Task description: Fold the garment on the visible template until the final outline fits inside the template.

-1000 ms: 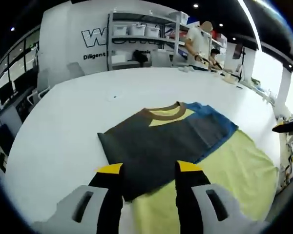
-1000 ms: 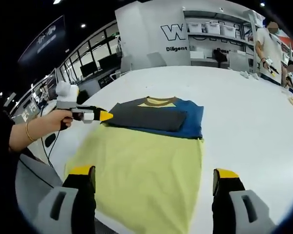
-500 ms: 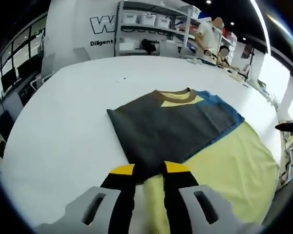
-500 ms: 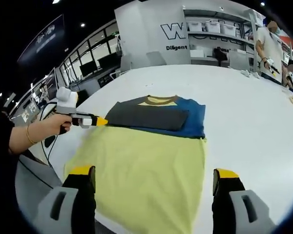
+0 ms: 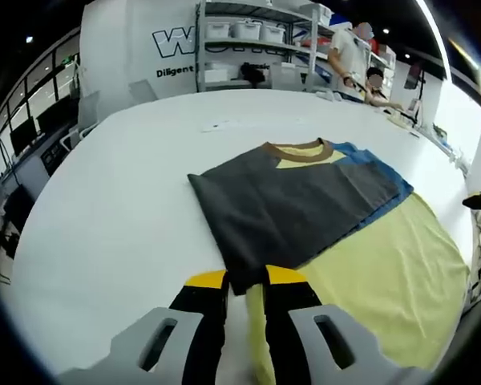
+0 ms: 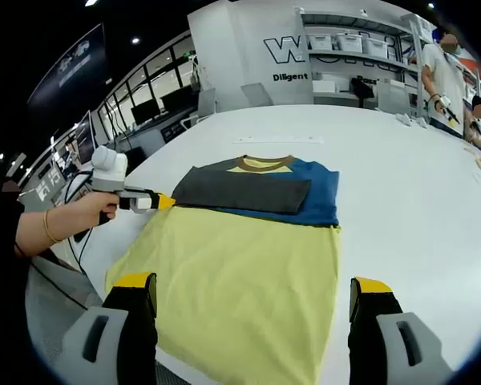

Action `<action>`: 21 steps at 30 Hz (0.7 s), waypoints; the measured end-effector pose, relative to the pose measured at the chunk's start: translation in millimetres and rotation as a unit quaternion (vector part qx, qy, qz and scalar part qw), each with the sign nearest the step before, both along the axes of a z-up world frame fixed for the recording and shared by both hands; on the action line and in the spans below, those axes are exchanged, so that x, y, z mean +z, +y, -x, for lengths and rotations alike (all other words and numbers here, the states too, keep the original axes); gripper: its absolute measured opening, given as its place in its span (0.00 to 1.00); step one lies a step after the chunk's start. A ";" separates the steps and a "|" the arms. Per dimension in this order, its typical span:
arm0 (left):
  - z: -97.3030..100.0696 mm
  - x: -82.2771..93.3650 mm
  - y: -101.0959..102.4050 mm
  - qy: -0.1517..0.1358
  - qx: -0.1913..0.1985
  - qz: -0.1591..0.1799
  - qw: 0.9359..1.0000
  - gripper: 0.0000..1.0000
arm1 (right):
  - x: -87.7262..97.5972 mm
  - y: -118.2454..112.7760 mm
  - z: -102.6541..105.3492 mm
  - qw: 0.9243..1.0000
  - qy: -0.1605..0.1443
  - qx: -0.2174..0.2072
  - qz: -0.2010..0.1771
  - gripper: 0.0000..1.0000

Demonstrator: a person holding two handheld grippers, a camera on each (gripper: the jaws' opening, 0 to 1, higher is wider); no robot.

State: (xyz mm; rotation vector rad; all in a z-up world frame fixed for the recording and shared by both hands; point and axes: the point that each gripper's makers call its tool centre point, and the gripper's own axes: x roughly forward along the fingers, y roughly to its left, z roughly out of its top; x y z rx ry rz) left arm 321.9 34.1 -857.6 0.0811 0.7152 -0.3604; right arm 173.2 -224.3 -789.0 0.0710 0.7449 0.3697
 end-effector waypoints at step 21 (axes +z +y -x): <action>-4.5 0.9 19.3 0.008 -0.022 -0.004 1.000 0.05 | -2.4 5.6 1.2 1.000 0.005 0.005 -0.001 0.99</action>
